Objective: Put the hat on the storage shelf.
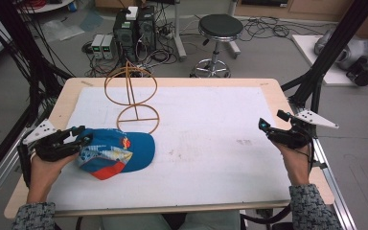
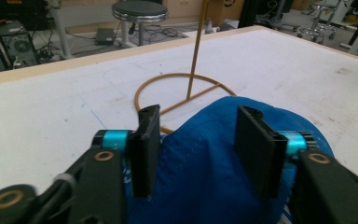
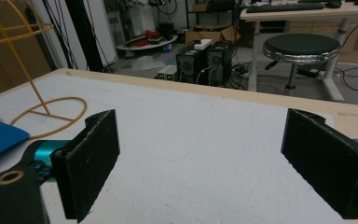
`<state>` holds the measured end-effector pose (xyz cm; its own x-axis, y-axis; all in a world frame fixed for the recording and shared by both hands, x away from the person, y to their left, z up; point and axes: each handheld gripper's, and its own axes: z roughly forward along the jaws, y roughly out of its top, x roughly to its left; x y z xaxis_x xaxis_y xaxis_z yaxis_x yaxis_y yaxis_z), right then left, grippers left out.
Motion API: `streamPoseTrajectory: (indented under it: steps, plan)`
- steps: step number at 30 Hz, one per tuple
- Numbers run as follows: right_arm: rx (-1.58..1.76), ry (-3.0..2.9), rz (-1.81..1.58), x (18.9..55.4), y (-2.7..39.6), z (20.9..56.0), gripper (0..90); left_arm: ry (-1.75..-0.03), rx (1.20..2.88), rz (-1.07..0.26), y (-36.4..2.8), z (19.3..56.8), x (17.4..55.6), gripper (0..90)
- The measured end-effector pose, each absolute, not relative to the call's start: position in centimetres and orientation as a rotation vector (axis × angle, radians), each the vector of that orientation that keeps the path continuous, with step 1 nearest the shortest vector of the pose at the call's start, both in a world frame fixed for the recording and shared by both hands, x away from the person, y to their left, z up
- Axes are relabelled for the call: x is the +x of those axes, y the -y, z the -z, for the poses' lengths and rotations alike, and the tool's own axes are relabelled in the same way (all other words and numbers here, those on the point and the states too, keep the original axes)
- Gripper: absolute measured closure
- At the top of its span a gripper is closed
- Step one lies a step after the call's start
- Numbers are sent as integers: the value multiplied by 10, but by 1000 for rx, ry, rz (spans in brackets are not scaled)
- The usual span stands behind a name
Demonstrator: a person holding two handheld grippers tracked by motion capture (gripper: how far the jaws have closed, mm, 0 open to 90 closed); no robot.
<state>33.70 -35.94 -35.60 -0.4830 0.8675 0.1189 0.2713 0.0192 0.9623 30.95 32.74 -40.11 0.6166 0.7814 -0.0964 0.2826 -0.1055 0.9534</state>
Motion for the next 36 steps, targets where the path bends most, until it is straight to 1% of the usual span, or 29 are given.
streamPoseTrajectory:
  steps: [2,3,5,6,7,8,9,14,24,36]
  plan:
    - [1159,-1781,-1485,337,359,356,106,-867,1683,-518,-326,401,309,625]
    - [1160,-1781,-1484,337,359,356,106,-855,1691,-520,-326,401,308,625]
    - [1162,-1779,-1489,337,359,356,106,-834,1693,-511,-324,400,307,710]
    - [1162,-1777,-1487,337,360,356,105,-823,1691,-507,-324,400,307,768]
    - [1162,-1777,-1487,337,360,356,105,-815,1691,-505,-323,399,306,768]
    - [1163,-1775,-1487,337,360,356,106,-813,1690,-490,-323,398,306,800]
    - [1161,-1775,-1487,337,360,356,106,-808,1682,-470,-324,398,305,850]
    - [1165,-1775,-1489,337,361,356,106,-781,1670,-454,-322,392,303,871]
    - [1177,-1766,-1497,336,364,356,106,-670,1680,-466,-305,363,293,875]
    - [1183,-1760,-1504,337,366,355,106,-568,1700,-511,-287,327,279,876]
